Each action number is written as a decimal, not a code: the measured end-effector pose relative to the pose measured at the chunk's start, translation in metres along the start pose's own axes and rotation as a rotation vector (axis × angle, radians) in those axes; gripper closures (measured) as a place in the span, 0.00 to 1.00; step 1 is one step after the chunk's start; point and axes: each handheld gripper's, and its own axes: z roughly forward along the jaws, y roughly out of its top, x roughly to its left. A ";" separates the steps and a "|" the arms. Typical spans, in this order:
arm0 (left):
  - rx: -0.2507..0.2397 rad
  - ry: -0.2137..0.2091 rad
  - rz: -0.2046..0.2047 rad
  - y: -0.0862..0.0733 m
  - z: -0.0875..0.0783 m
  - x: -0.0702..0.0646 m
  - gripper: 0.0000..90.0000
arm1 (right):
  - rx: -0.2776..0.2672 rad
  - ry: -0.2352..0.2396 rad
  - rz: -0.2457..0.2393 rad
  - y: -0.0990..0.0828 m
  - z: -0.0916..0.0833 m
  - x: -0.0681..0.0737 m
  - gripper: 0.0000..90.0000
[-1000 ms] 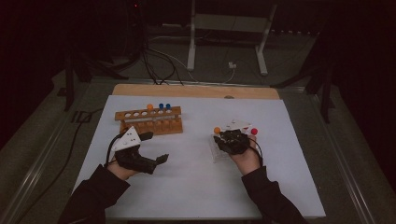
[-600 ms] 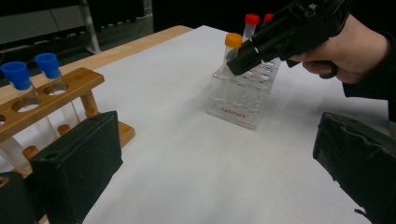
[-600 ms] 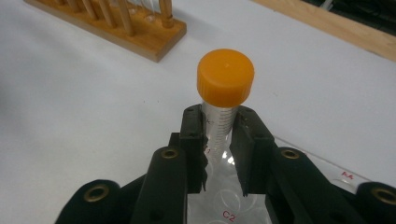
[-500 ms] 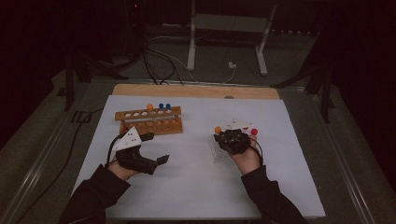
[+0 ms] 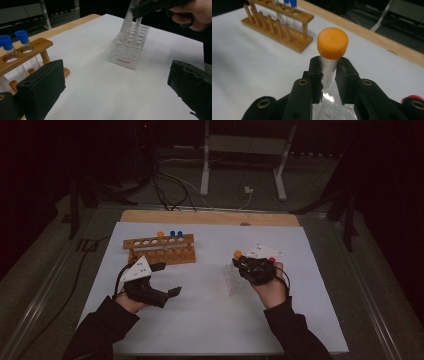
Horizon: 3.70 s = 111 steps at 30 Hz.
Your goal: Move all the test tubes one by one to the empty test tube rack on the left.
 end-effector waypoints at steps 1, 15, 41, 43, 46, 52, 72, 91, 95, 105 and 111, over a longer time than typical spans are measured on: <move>0.000 -0.002 0.001 0.001 0.000 -0.001 0.02 | -0.009 -0.005 -0.004 0.001 -0.003 0.001 0.84; -0.009 -0.027 0.020 0.007 -0.002 -0.008 0.02 | -0.069 0.086 -0.051 0.012 -0.019 0.026 0.84; -0.008 -0.093 0.056 0.021 0.002 -0.031 0.08 | 0.069 0.251 -0.101 -0.009 0.013 0.069 0.84; -0.011 -0.086 0.059 0.022 0.003 -0.034 0.09 | 0.070 0.259 -0.107 -0.010 0.014 0.072 0.84; -0.014 -0.094 0.064 0.022 0.005 -0.037 0.17 | 0.074 0.271 -0.109 -0.010 0.014 0.076 0.84; -0.002 -0.086 0.074 0.021 0.013 -0.041 0.30 | 0.087 0.299 -0.117 -0.013 0.017 0.084 0.84; 0.031 -0.104 0.105 0.020 0.038 -0.047 0.67 | 0.096 0.340 -0.132 -0.012 0.016 0.096 0.84; 0.027 -0.106 0.137 0.019 0.044 -0.048 0.80 | 0.085 0.344 -0.121 -0.011 0.015 0.094 0.83; 0.024 -0.099 0.126 0.019 0.043 -0.045 0.80 | 0.082 0.345 -0.116 -0.011 0.016 0.093 0.77; 0.017 -0.057 0.095 0.019 0.027 -0.029 0.80 | 0.040 0.328 -0.102 -0.008 0.011 0.089 0.46; 0.019 -0.002 0.089 0.019 0.016 -0.016 0.80 | 0.019 0.335 -0.078 -0.005 0.009 0.090 0.19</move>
